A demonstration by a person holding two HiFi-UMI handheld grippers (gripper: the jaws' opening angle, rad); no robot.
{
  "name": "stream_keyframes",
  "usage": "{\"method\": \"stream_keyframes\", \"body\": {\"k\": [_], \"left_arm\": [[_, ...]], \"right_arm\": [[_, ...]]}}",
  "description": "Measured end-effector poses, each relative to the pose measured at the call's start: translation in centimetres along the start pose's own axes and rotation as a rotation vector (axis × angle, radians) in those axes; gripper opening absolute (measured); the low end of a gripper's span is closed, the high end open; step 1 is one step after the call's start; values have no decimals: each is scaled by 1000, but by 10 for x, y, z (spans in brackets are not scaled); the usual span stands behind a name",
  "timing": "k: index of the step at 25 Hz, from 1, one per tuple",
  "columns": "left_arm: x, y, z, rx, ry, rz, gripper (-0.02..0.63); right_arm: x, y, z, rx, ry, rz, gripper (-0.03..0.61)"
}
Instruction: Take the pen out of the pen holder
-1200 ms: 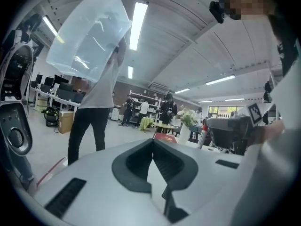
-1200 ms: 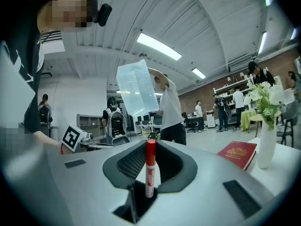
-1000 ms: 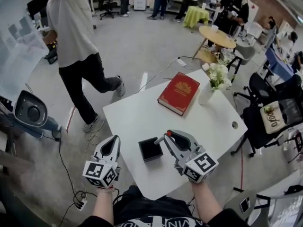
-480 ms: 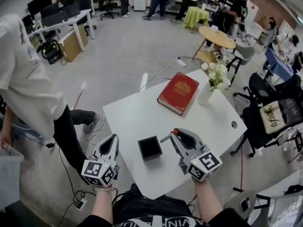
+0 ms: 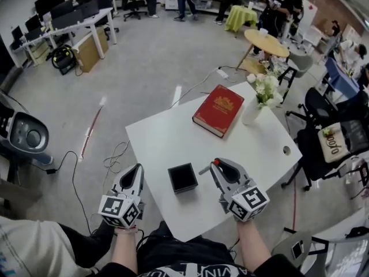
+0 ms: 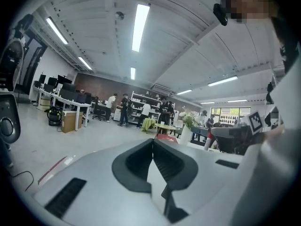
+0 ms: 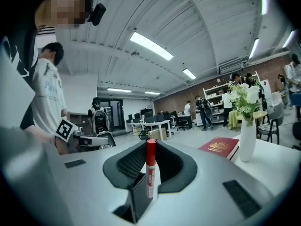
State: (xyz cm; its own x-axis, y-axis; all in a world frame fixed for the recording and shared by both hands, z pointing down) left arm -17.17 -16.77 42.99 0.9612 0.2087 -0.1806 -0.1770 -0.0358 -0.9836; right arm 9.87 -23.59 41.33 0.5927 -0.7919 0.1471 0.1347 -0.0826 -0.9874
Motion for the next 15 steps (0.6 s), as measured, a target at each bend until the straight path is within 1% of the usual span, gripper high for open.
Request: {"method": "stream_keyframes", "body": {"k": [15], "left_arm": [[-3,-4,9,3,37,5,5]], "right_arm": [[14,-26,9,-50,-72,-3,66]]}}
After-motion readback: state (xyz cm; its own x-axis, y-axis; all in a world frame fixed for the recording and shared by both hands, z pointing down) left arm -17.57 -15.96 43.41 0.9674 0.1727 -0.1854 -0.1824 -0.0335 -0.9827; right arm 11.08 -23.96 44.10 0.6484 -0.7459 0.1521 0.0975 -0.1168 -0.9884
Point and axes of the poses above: the fingertips, and each gripper's own axes: z backward along the fingers, x to its right, y out of its top, the point moved 5 cm from there along z, backward along the fingers, and after that the axes turned 9 degrees about x, right-handed, at the moved point
